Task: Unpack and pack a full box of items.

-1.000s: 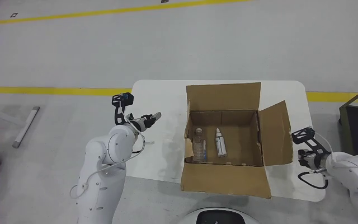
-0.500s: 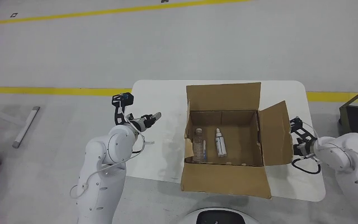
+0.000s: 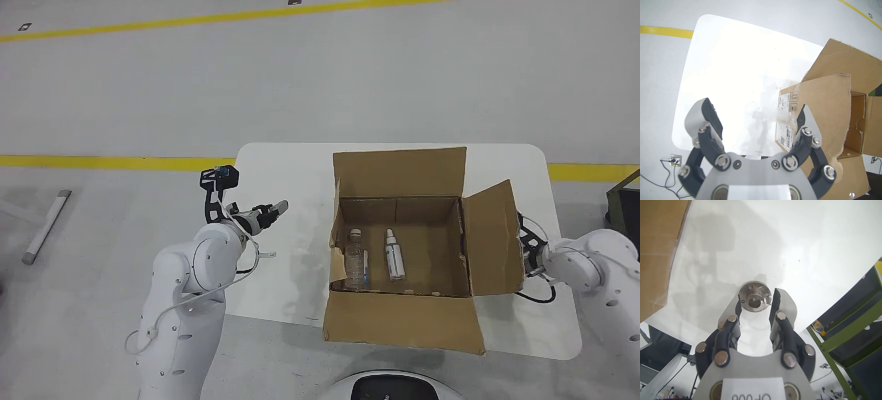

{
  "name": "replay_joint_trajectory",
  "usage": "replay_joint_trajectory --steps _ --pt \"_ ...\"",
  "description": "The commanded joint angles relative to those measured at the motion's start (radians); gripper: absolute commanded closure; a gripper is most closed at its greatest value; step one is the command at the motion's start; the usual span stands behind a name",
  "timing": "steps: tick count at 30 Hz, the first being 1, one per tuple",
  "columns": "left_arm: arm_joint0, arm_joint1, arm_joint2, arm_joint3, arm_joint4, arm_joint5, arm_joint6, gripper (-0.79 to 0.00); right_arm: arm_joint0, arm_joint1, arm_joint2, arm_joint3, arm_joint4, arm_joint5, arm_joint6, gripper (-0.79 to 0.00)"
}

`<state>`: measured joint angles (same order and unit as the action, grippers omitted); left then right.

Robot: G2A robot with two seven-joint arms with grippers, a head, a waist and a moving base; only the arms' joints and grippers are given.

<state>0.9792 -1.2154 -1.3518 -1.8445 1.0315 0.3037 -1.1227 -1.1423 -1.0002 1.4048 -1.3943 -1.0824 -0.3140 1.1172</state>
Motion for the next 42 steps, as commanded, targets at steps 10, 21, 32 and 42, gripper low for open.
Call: replay_joint_trajectory --steps 10,21,32,42 --pt "0.0 0.0 0.0 0.0 0.0 0.0 0.0 -0.785 0.026 -0.005 -0.044 0.036 -0.009 0.01 -0.009 -0.363" --pt "0.0 0.0 0.0 0.0 0.0 0.0 0.0 -0.785 0.026 -0.004 -0.054 0.042 -0.016 0.023 -0.007 -0.345" --pt "0.0 0.0 0.0 0.0 0.0 0.0 0.0 -0.785 0.022 -0.002 -0.055 0.037 -0.009 0.034 -0.01 -0.317" --pt "0.0 0.0 0.0 0.0 0.0 0.0 0.0 -0.785 -0.011 0.007 -0.018 -0.026 0.008 0.036 0.001 -0.339"
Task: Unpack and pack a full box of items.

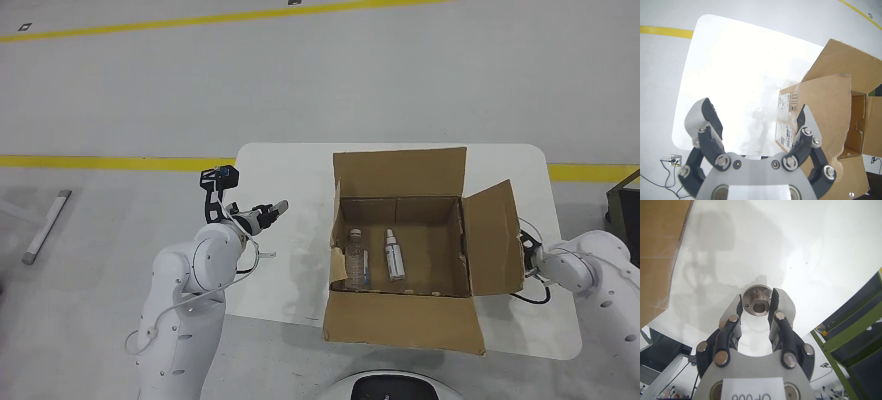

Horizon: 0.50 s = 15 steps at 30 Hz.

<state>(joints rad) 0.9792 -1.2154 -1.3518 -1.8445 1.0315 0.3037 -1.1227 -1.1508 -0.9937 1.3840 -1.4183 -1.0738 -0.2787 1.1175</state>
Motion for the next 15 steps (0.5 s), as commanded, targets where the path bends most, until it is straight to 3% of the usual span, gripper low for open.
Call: replay_joint_trajectory --steps 1,15 --pt "0.0 0.0 0.0 0.0 0.0 0.0 0.0 -0.785 -0.004 0.001 0.004 -0.002 0.0 0.001 0.0 -0.339" --pt "0.0 0.0 0.0 0.0 0.0 0.0 0.0 -0.785 0.016 -0.001 -0.022 0.045 -0.003 0.007 -0.009 -0.32"
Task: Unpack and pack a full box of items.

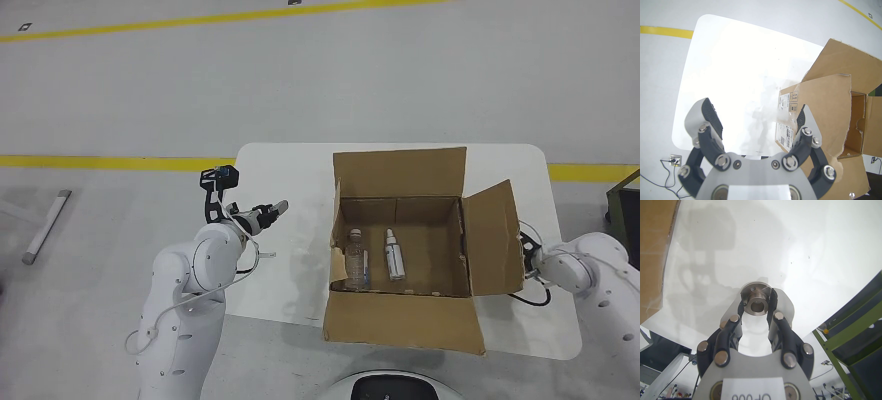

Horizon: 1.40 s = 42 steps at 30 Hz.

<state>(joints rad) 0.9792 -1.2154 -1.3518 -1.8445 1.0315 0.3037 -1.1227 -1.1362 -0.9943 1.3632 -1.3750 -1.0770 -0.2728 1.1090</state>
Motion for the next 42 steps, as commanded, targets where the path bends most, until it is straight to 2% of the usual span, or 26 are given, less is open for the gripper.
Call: replay_joint_trajectory --steps 1,4,6,9,10,11,19,22,26,33,37,42 --pt "0.0 0.0 0.0 0.0 0.0 0.0 0.0 -0.785 0.003 0.0 -0.003 0.003 0.0 0.001 -0.001 -0.317" --pt "0.0 0.0 0.0 0.0 0.0 0.0 0.0 -0.785 0.007 -0.001 -0.008 0.009 -0.001 0.002 -0.001 -0.305" --pt "0.0 0.0 0.0 0.0 0.0 0.0 0.0 -0.785 0.01 -0.001 -0.011 0.013 0.0 0.004 -0.002 -0.256" --pt "0.0 0.0 0.0 0.0 0.0 0.0 0.0 -0.785 0.012 -0.001 -0.013 0.015 0.001 0.007 -0.004 -0.123" --pt "0.0 0.0 0.0 0.0 0.0 0.0 0.0 -0.785 0.012 -0.001 -0.013 0.015 0.0 0.007 -0.005 -0.046" --pt "0.0 0.0 0.0 0.0 0.0 0.0 0.0 -0.785 0.012 -0.001 -0.013 0.014 0.0 0.008 -0.005 -0.006" --pt "0.0 0.0 0.0 0.0 0.0 0.0 0.0 -0.785 -0.008 0.006 0.024 -0.031 0.026 0.013 -0.001 0.0" --pt "0.0 0.0 0.0 0.0 0.0 0.0 0.0 -0.785 -0.033 0.014 0.076 -0.078 0.053 0.027 0.002 0.0" --pt "0.0 0.0 0.0 0.0 0.0 0.0 0.0 -0.785 -0.092 0.032 0.212 -0.211 0.098 0.061 -0.002 0.0" --pt "0.0 0.0 0.0 0.0 0.0 0.0 0.0 -0.785 -0.236 0.049 0.459 -0.569 0.183 0.099 -0.015 0.0" --pt "0.0 0.0 0.0 0.0 0.0 0.0 0.0 -0.785 -0.279 0.05 0.513 -0.707 0.222 0.094 -0.039 0.0" --pt "0.0 0.0 0.0 0.0 0.0 0.0 0.0 -0.785 -0.271 0.052 0.474 -0.786 0.24 0.086 -0.038 0.0"
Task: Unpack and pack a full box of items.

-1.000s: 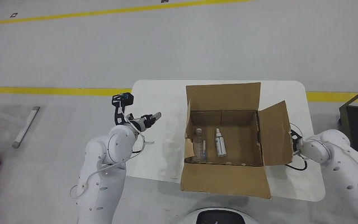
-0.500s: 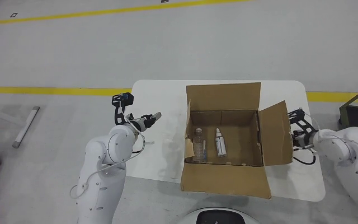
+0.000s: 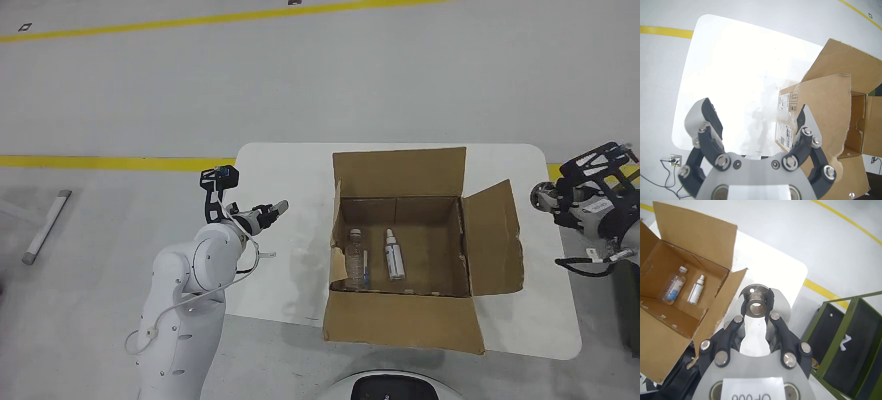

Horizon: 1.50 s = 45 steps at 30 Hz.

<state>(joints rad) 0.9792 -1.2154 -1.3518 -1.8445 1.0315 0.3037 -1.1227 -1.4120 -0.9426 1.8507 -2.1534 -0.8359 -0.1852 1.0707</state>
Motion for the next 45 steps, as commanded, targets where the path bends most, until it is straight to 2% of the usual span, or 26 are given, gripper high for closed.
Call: replay_joint_trajectory --steps 1,7,12,18,26,40,45 --pt "0.0 0.0 0.0 0.0 0.0 0.0 0.0 -0.785 0.012 0.0 -0.031 -0.015 0.001 -0.001 0.001 0.0" --pt "0.0 0.0 0.0 0.0 0.0 0.0 0.0 -0.785 0.068 0.001 -0.172 -0.039 -0.031 -0.013 0.007 0.0" --pt "0.0 0.0 0.0 0.0 0.0 0.0 0.0 -0.785 0.14 -0.004 -0.333 0.004 -0.098 -0.007 0.019 0.0" --pt "0.0 0.0 0.0 0.0 0.0 0.0 0.0 -0.785 0.278 -0.026 -0.555 0.151 -0.191 0.032 0.025 0.0" --pt "0.0 0.0 0.0 0.0 0.0 0.0 0.0 -0.785 0.45 -0.081 -0.822 0.384 -0.294 0.113 -0.003 0.0" --pt "0.0 0.0 0.0 0.0 0.0 0.0 0.0 -0.785 0.463 -0.087 -0.841 0.408 -0.291 0.123 -0.005 0.0" --pt "0.0 0.0 0.0 0.0 0.0 0.0 0.0 -0.785 0.44 -0.099 -0.886 0.446 -0.311 0.124 -0.062 0.0"
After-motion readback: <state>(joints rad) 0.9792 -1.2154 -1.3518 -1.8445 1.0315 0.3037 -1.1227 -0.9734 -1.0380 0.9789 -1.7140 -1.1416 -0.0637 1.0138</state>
